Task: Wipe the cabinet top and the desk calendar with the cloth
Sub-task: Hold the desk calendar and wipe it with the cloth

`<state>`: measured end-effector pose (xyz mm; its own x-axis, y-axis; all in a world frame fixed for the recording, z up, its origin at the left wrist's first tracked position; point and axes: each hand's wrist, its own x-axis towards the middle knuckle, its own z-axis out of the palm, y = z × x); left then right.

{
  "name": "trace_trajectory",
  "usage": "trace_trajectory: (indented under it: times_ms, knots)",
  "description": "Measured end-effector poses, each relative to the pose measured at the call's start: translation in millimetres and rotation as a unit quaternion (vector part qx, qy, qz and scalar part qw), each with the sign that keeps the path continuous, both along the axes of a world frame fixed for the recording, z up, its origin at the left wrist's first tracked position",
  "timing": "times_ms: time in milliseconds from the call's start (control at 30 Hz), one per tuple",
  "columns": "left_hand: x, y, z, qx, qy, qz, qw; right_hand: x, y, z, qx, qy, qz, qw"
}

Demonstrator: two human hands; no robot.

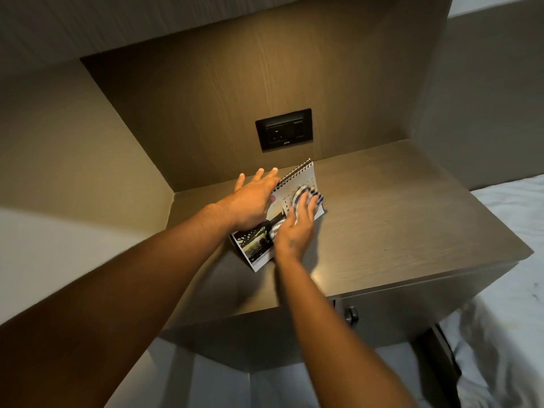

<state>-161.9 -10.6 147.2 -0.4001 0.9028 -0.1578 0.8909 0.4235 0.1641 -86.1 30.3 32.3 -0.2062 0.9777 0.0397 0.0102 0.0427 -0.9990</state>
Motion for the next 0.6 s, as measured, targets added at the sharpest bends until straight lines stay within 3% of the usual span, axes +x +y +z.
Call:
trace_trajectory:
  times_ms: [167, 433, 600]
  knots:
    - [1, 0, 0, 0.001, -0.004, 0.0, 1.0, -2, -59, -11, -0.006, 0.004, 0.034, 0.999]
    - [0, 0, 0, 0.002, 0.001, 0.007, 1.0, -4, 40, 14, -0.047, 0.012, -0.005, 0.999]
    - [1, 2, 1, 0.003, 0.005, 0.008, 1.0, -8, 16, 5, -0.063, 0.009, -0.023, 0.998]
